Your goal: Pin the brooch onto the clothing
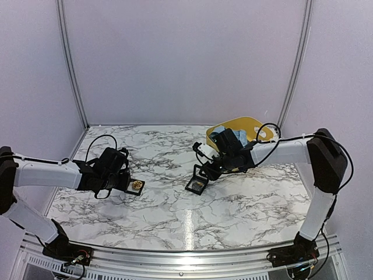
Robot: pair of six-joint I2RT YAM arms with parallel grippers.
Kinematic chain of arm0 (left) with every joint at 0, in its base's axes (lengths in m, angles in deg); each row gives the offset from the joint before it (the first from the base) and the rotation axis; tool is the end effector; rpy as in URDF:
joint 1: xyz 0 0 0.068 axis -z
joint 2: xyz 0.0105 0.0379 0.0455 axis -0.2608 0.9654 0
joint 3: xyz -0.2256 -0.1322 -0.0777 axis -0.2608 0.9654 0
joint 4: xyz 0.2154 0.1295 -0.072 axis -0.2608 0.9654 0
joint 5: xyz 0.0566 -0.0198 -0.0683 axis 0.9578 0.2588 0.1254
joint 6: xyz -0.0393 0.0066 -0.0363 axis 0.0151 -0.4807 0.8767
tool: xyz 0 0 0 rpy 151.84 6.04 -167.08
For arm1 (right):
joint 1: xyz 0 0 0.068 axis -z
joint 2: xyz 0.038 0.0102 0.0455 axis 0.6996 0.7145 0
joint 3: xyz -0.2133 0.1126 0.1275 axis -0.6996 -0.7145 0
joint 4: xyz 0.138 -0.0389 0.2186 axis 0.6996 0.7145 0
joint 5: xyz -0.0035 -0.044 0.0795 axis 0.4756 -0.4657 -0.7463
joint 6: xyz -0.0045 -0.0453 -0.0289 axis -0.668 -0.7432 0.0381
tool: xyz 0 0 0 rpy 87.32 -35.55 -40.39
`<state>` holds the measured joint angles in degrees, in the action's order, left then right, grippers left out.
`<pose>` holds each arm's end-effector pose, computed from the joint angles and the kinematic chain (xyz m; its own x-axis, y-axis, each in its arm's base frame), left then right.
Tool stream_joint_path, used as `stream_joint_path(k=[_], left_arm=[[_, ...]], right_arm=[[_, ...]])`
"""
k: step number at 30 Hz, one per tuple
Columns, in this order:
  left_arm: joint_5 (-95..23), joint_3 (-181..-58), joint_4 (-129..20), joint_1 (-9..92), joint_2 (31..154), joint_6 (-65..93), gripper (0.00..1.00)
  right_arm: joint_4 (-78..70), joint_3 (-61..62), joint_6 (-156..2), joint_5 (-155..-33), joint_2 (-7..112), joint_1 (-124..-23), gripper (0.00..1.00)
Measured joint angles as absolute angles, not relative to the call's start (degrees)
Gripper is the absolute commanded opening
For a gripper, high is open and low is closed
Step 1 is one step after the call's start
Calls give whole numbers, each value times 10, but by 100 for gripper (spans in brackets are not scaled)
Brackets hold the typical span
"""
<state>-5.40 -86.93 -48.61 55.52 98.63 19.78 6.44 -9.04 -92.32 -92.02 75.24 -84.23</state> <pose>0.2202 -0.1695 0.1784 -0.6398 0.1836 -0.7463 0.2153 0.9750 0.0553 0.2945 0.2499 0.1835 -0.4729 -0.5845 -0.6594 -0.7618 0.6472 -0.0272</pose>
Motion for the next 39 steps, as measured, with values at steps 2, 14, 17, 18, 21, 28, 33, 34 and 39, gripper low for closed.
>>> stream_joint_path(k=[2,14,17,18,21,28,33,34,39], left_arm=[[-54,-869,-487,552,986,195,0],[-71,-981,-493,372,1050,128,0],[-85,-1037,-492,323,1098,111,0],[-89,-1062,-490,307,1117,105,0],[-100,-1132,-486,267,1171,90,0],[-124,-1250,-477,196,1263,62,0],[-134,-1307,-465,157,1319,45,0],[-136,-1312,-464,150,1327,43,0],[-144,-1317,-453,128,1358,21,0]], right_arm=[[64,-91,-923,-922,755,-842,40],[64,-92,-923,-925,755,-842,43],[64,-94,-923,-924,755,-841,43],[64,-95,-923,-925,755,-841,43],[64,-95,-923,-925,755,-841,44],[64,-96,-923,-930,755,-841,45],[64,-96,-923,-934,755,-841,45],[64,-96,-924,-936,755,-841,45],[66,-96,-925,-941,755,-841,46]])
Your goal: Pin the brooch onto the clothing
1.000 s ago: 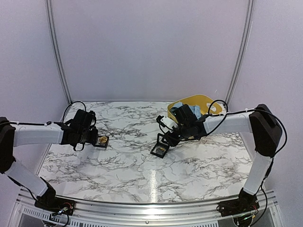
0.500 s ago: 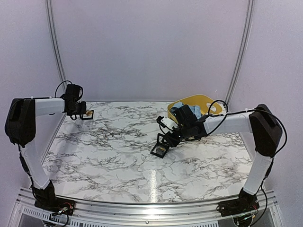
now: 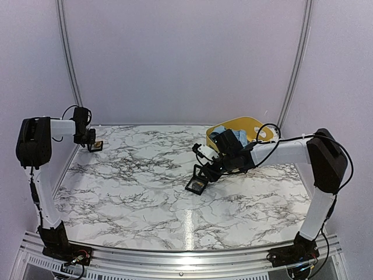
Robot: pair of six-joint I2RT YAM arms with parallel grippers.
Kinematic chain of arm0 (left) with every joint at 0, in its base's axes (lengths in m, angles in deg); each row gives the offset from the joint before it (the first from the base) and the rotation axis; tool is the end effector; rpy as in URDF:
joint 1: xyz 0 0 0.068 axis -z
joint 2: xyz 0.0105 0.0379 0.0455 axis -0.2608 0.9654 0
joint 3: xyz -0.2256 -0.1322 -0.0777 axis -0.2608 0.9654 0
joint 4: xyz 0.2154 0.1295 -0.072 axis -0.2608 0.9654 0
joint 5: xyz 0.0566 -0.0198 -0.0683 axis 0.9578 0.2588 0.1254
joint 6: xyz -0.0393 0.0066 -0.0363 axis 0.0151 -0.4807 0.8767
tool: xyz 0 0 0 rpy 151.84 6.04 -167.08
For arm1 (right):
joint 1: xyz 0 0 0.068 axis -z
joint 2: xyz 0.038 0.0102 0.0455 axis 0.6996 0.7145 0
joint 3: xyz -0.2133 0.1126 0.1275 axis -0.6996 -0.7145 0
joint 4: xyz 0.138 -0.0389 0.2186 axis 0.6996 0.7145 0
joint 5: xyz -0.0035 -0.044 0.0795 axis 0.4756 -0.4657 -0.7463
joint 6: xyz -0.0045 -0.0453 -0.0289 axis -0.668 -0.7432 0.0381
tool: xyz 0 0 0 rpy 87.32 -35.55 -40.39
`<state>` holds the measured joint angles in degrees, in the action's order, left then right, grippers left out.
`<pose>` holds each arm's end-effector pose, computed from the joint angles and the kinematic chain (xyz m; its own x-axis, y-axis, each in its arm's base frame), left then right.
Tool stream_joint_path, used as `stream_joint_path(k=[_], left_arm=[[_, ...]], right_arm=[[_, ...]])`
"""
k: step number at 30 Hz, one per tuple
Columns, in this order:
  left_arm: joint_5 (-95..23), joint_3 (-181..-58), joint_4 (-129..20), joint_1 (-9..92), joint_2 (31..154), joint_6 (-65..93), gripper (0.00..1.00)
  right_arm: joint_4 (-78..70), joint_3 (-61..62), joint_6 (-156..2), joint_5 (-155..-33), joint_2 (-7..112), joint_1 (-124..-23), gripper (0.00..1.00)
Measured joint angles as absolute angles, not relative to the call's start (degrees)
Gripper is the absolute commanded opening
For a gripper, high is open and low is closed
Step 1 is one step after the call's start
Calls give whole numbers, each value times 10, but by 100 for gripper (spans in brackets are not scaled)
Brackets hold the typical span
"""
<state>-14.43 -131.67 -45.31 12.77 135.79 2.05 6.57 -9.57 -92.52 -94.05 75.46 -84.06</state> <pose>0.4631 0.0273 0.1838 -0.6650 -0.0201 -0.7466 -0.2090 0.9647 0.1603 0.2931 0.2489 0.1793 -0.4775 -0.5891 -0.6519 -0.7767 0.6298 -0.0003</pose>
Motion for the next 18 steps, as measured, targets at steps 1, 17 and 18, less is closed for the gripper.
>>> stream_joint_path(k=[1,17,18], left_arm=[[-145,-1317,-452,124,1363,17,0],[-150,-1321,-454,120,1368,-30,16],[-150,-1321,-454,120,1368,-33,24]], right_arm=[[66,-96,-925,-941,755,-841,46],[69,-96,-928,-952,755,-841,49],[69,-96,-929,-952,755,-841,50]])
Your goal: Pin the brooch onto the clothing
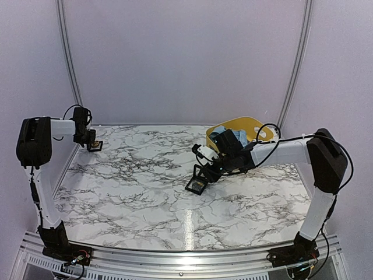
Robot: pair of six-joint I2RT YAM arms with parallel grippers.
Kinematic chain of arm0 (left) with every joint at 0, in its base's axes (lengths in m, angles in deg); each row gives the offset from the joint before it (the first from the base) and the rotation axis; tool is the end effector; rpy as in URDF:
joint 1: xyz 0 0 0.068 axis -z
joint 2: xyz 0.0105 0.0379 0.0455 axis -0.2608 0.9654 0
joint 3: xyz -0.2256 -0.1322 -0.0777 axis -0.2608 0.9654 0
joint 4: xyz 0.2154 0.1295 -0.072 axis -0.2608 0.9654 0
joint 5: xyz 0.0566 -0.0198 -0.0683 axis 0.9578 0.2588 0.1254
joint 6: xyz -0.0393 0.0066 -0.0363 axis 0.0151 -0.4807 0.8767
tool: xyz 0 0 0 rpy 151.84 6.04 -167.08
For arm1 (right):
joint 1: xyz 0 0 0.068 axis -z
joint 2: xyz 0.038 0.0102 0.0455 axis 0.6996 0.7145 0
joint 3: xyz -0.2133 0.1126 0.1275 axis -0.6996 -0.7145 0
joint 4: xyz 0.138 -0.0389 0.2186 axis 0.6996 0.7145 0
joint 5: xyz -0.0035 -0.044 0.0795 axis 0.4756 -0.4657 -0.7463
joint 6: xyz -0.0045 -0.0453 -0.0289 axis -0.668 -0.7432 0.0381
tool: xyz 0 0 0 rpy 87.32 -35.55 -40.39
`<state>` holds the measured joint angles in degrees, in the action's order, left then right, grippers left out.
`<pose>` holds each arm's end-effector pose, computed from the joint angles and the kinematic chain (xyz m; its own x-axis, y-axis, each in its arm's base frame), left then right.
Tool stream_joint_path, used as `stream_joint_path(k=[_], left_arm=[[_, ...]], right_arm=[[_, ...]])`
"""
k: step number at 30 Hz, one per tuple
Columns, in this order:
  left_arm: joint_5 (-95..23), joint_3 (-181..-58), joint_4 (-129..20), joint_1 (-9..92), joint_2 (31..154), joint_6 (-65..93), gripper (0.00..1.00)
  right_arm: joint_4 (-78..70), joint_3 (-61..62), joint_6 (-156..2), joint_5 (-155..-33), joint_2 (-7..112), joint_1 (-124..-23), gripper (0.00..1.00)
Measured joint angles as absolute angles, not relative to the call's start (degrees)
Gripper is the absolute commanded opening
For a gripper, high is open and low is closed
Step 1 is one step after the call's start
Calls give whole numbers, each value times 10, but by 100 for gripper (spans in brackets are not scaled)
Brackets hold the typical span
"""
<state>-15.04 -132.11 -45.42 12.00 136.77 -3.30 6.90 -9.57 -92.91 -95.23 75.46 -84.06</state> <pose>0.4653 0.0333 0.1788 -0.6872 0.0608 -0.7239 -0.1498 0.9632 0.2231 0.2923 0.2491 0.1790 -0.4738 -0.5941 -0.6501 -0.7881 0.6154 0.0119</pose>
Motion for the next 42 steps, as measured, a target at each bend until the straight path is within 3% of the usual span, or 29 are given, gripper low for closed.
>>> stream_joint_path(k=[3,7,10,24,33,42], left_arm=[[-155,-1321,-451,120,1368,-40,48],[-156,-1320,-447,120,1367,-52,72],[-153,-1320,-443,120,1362,-53,82],[-160,-1259,-469,135,1165,-12,85],[-150,-1183,-476,202,1081,11,85],[-143,-1146,-478,275,1033,43,85]], right_arm=[[69,-96,-930,-953,755,-841,50],[70,-96,-932,-953,755,-841,50],[72,-96,-934,-952,755,-841,48],[79,-96,-940,-950,755,-841,0],[96,-160,-918,-934,688,-841,0],[142,-304,-837,-861,513,-808,0]])
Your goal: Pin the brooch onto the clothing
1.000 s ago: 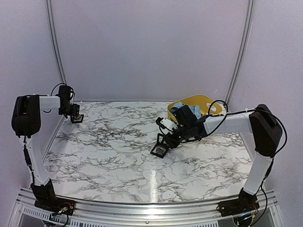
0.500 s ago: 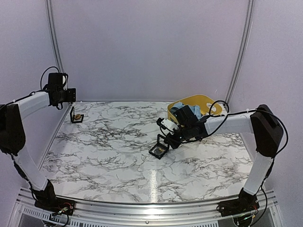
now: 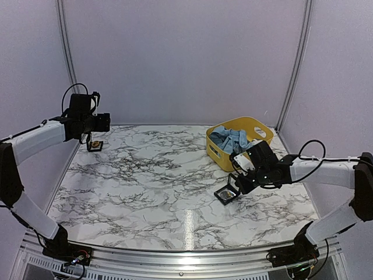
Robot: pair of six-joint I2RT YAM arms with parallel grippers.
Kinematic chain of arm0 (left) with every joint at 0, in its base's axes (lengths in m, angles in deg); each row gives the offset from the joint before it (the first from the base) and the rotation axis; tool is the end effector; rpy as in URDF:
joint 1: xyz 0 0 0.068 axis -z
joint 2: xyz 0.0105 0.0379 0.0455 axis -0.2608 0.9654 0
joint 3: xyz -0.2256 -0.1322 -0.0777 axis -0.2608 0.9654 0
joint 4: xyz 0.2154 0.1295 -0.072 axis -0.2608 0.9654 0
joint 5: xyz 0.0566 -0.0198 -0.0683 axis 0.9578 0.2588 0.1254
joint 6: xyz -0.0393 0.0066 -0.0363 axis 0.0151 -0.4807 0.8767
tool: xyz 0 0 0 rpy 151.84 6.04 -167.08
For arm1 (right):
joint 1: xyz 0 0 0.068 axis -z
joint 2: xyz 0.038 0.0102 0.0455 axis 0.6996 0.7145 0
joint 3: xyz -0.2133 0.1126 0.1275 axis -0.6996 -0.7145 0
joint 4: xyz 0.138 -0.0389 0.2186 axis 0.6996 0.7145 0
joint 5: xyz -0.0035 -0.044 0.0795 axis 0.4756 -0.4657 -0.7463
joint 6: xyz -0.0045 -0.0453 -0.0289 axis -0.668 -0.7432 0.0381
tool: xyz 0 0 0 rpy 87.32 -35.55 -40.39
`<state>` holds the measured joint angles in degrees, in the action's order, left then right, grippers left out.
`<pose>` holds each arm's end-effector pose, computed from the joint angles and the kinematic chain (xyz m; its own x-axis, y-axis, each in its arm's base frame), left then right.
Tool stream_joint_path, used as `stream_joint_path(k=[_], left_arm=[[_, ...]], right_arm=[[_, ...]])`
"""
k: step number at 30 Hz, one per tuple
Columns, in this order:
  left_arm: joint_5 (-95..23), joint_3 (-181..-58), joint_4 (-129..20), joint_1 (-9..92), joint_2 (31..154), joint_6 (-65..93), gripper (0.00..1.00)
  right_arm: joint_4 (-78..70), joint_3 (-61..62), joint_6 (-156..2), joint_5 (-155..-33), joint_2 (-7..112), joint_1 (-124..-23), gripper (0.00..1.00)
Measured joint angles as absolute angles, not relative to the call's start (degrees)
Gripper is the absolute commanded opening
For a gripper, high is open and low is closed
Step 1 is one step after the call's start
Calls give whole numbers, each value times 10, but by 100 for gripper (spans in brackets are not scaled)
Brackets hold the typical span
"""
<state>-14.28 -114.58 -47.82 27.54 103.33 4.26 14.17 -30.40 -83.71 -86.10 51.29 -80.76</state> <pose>0.3466 -0.0678 0.3098 -0.3927 0.0555 -0.9180 -0.0138 0.9977 0.0662 0.2206 0.1619 0.1919 -0.6544 -0.4778 -0.5860 -0.5856 0.8106 -0.0069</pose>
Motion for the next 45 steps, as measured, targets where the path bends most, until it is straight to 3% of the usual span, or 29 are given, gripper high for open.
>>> stream_joint_path(k=[12,32,45], left_arm=[[-145,-1180,-481,285,1049,37,85],[-157,-1278,-527,285,1130,-27,86],[-169,-1284,-527,285,1143,-32,86]], right_arm=[[179,-311,-812,-840,488,-667,0],[159,-281,-955,-845,510,-356,0],[117,-264,-975,-884,561,-284,3]])
